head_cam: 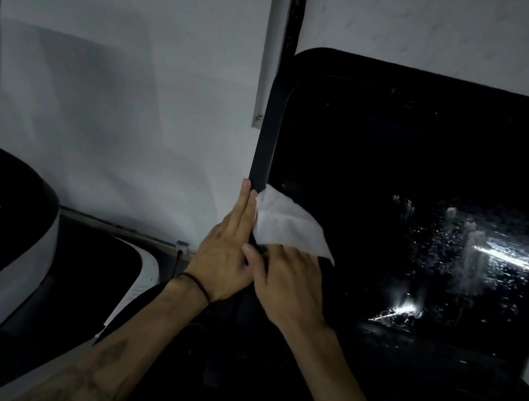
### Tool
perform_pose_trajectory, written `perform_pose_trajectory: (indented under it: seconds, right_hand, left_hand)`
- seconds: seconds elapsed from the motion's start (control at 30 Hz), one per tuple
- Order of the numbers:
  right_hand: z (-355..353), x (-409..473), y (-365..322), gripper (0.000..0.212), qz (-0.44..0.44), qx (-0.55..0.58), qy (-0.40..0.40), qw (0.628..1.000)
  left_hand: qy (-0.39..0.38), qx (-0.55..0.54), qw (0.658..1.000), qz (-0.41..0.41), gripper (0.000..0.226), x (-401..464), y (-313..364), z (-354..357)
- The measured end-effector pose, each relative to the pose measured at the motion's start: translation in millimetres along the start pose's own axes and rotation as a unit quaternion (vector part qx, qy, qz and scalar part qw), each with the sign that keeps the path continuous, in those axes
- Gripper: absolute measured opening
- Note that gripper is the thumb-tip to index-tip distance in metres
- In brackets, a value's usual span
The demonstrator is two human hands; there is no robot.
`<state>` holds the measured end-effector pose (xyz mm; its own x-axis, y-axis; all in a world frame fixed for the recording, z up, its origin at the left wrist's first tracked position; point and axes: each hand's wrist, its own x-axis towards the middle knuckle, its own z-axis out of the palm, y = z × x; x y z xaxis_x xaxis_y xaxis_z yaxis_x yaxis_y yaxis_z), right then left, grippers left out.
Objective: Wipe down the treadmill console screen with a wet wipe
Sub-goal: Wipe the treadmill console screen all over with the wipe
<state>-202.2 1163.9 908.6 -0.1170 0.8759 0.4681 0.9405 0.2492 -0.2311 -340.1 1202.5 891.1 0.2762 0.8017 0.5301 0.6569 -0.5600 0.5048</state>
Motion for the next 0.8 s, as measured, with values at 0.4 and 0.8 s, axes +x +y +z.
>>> perform_pose_trajectory:
  seconds: [0.4,0.8]
  right_hand:
    - [-7.9,6.5,3.8,0.071,-0.021,0.064,0.021,0.998]
    - [1.6,3.6,12.5,0.039,-0.024,-0.043,0.072,0.996]
  left_hand:
    - [-0.029,-0.057,0.998,-0.002,0.084,-9.2,2.9,-8.1]
    - [0.017,-0.112,0.993,-0.041,0.066,-10.8,2.3,-19.0]
